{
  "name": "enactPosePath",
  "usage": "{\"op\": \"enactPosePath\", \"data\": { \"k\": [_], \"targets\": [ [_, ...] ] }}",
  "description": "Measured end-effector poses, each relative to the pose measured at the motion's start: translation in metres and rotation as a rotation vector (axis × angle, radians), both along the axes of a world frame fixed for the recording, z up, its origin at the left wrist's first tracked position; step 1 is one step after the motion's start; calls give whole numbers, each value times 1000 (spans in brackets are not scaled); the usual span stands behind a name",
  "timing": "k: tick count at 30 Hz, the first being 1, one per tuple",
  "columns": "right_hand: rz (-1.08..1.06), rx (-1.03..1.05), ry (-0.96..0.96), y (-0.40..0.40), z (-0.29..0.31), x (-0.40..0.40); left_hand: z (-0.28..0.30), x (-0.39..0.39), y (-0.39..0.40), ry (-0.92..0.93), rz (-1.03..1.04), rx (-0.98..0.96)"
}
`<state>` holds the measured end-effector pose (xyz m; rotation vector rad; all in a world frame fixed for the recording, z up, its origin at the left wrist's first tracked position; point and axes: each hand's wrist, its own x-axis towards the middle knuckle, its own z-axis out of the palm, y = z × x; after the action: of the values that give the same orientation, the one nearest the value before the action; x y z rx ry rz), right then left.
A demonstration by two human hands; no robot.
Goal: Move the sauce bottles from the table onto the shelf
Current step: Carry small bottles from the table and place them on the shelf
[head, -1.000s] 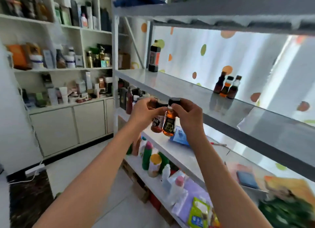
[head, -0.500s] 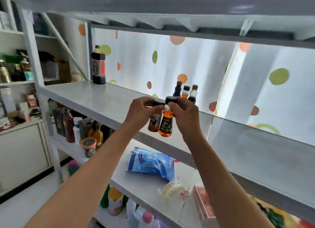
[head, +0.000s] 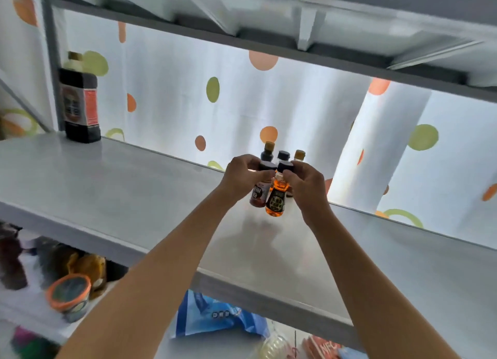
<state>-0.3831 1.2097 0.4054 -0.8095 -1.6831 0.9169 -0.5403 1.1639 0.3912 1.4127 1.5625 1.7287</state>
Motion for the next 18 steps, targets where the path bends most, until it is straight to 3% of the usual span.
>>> {"op": "enactPosePath", "data": {
  "k": [12, 15, 18],
  "targets": [
    [50, 47, -78, 41, -26, -3, -38, 4, 42, -159, 26, -8],
    [140, 64, -151, 46, -33, 8, -41, 1, 42, -98, 13, -27],
    [69, 52, -329, 49, -49, 16, -51, -5, 38, 18, 32, -124]
  ]
}}
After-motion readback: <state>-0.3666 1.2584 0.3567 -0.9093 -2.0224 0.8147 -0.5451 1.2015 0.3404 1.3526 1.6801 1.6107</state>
